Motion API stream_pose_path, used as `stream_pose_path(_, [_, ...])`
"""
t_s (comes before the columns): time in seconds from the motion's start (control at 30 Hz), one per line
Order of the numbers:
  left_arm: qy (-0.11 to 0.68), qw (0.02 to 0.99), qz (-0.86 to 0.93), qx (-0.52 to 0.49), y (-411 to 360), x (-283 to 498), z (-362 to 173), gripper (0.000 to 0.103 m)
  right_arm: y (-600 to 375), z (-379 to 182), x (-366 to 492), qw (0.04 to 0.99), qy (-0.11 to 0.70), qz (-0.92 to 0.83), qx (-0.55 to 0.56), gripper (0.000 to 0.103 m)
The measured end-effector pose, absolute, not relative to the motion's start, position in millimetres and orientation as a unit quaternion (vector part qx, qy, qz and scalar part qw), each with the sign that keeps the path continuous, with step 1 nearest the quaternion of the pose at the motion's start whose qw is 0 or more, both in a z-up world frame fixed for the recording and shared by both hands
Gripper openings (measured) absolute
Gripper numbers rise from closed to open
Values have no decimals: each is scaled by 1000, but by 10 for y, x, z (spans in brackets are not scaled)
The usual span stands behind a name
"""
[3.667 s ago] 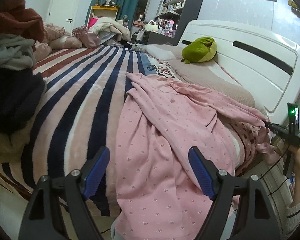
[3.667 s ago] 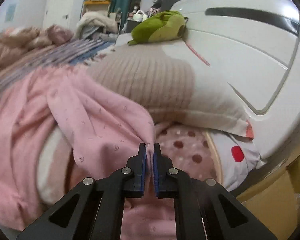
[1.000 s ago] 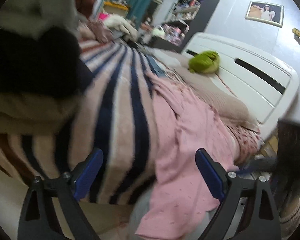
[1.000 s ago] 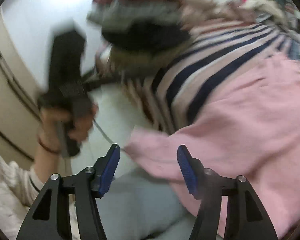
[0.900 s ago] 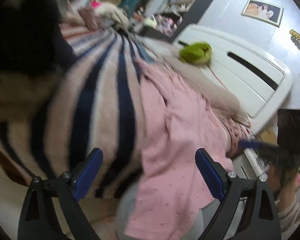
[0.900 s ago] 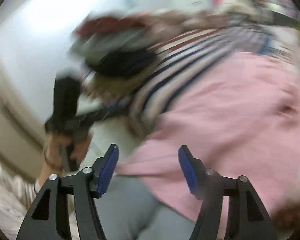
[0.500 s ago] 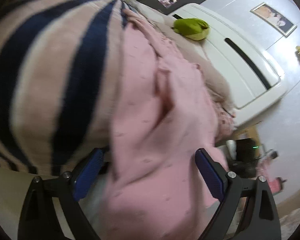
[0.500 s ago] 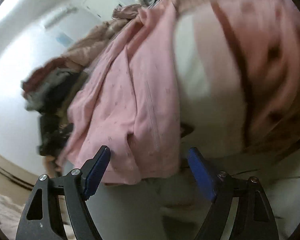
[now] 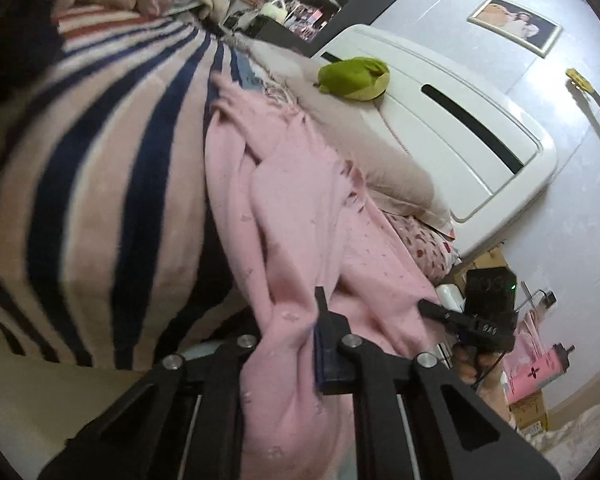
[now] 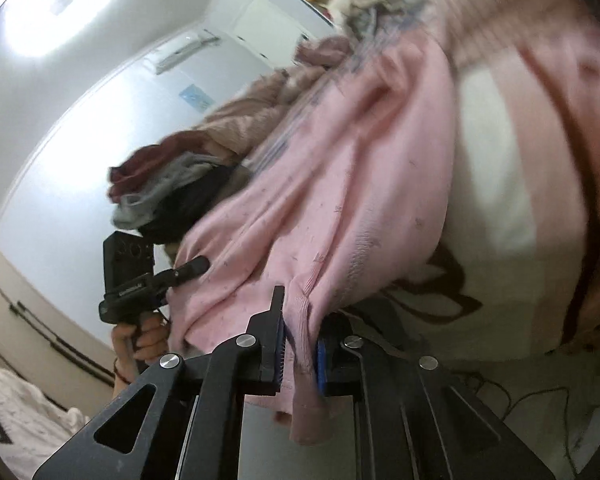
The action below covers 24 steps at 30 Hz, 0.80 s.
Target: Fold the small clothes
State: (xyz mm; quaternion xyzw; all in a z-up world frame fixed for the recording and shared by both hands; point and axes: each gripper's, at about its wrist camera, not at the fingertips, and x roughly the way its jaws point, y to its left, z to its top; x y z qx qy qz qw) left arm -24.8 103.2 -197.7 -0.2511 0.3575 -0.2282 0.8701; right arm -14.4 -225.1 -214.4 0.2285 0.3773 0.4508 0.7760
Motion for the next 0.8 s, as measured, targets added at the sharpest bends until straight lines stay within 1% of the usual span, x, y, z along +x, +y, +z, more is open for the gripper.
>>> stream_pose_path(0.1, [350,873,-237,-243,1105,-599,-1821,8,-2218,-1906,-440,770,382,473,194,5])
stream_pose_path(0.13, [359,872,-237,-232,1119,-714,-1805,9,-2177,-1874,-525,767,388,477,183,5])
stream_pose_path(0.17, [369,870,-234,-229,1145,-775,-1825,10,-2148,-1872,-609,762,400,478,173,5])
stream_pose_path(0.2, [380,865,-232,-230,1149,-804,-1860,16,-2140,-1894,-655,759,411,475,168,6])
stream_pose_path(0.23, [389,862,-228,-231,1160,-820,-1918,23,-2109,-1938,-678,760,425,463,162,11])
stream_pose_path(0.27, [397,861,-222,-225,1163,-814,-1977,42,-2153,-1992,-679,765,437,449,149,12])
stream_pose_path(0.3, [402,863,-214,-218,1160,-791,-1996,63,-2138,-2037,-659,769,445,438,138,23])
stream_pose_path(0.33, [404,871,-194,-201,1172,-769,-1999,68,-2122,-2049,-639,776,453,422,120,39])
stream_pose_path(0.37, [405,876,-184,-186,1183,-742,-1976,70,-2128,-2050,-605,786,461,401,95,44])
stream_pose_path(0.4, [402,884,-172,-165,1206,-683,-1914,72,-2104,-1997,-568,796,463,383,72,45])
stream_pose_path(0.43, [394,891,-164,-152,1234,-651,-1840,74,-2186,-1916,-508,812,459,358,42,51])
stream_pose_path(0.5, [374,905,-156,-128,1280,-499,-1694,81,-2266,-1757,-367,840,435,323,10,59])
stream_pose_path(0.57, [354,916,-157,-104,1278,-197,-1511,81,-2298,-1500,-124,865,402,300,-13,61])
stream_pose_path(0.6, [348,919,-157,-97,1250,-43,-1443,81,-2262,-1393,16,874,388,291,-26,65])
stream_pose_path(0.63, [342,922,-157,-90,1207,209,-1366,81,-2181,-1283,215,882,372,284,-45,66])
stream_pose_path(0.73, [345,921,-162,-82,1078,834,-1318,81,-1941,-1147,669,884,360,292,-63,69])
stream_pose_path(0.8, [365,915,-157,-76,967,1289,-1380,81,-1730,-1155,1035,878,363,304,-66,69])
